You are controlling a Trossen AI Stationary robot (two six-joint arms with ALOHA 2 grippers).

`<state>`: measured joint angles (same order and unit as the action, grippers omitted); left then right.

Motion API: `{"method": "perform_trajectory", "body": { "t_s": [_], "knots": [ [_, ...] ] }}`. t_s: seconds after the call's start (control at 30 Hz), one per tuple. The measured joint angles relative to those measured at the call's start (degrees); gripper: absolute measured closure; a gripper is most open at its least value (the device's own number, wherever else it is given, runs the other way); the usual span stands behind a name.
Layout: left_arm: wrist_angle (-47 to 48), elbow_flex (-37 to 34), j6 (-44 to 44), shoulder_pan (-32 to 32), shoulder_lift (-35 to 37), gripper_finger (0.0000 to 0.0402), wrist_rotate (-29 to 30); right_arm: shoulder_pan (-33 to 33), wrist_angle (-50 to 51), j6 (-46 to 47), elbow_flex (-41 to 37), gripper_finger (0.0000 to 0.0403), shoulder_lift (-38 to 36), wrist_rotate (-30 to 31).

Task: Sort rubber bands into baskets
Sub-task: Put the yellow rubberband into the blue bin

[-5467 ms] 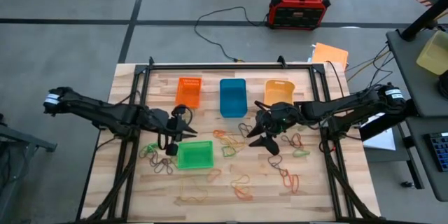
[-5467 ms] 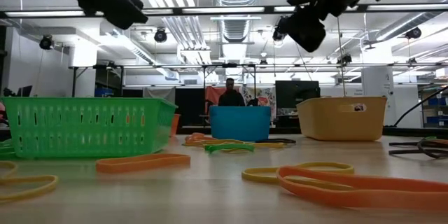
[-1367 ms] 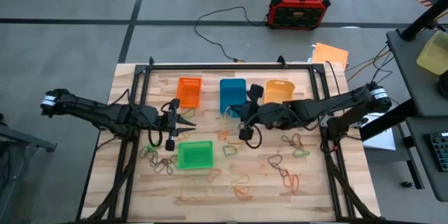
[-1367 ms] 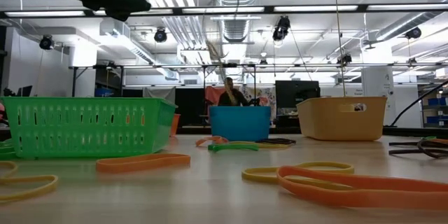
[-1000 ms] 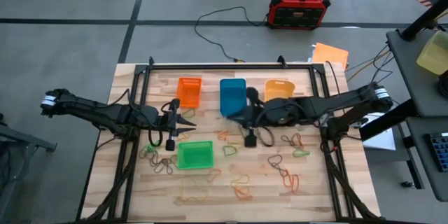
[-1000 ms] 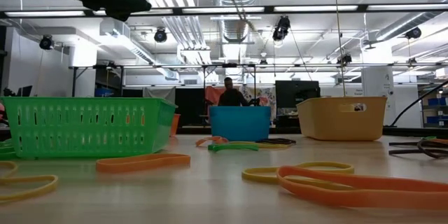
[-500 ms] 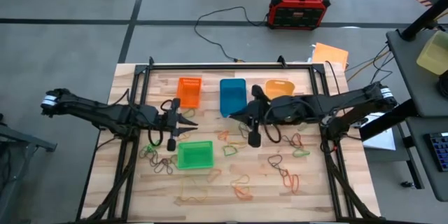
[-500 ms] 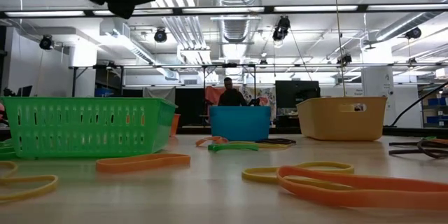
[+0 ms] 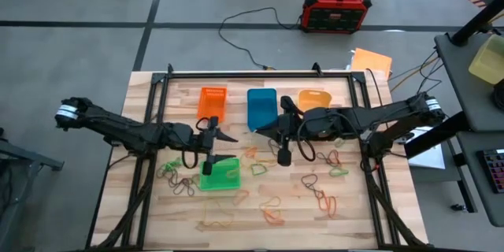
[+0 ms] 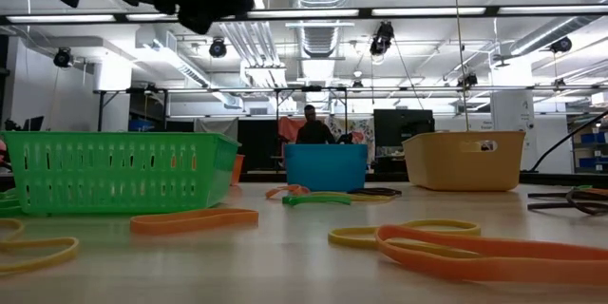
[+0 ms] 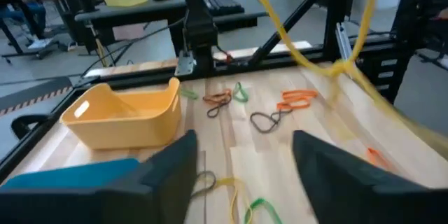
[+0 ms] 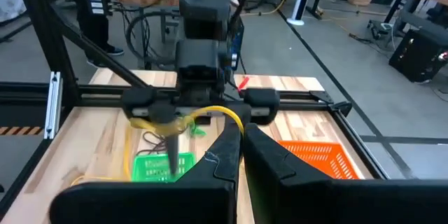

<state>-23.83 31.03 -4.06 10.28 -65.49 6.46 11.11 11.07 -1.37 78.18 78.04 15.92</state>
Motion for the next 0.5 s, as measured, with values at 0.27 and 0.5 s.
{"method": "perform_trajectory", "body": {
  "t_s": [0.27,0.5],
  "knots": [
    [-11.8,0.0,-1.2,0.0,-9.0,0.0073,-12.0,0.0,0.1,-0.1,0.0,0.0394,0.0,0.0],
    [-14.2,0.0,-0.6,-1.6,-11.7,0.0063,-3.2,0.0,0.1,-0.1,0.0,0.0394,0.0,0.0]
  ]
}}
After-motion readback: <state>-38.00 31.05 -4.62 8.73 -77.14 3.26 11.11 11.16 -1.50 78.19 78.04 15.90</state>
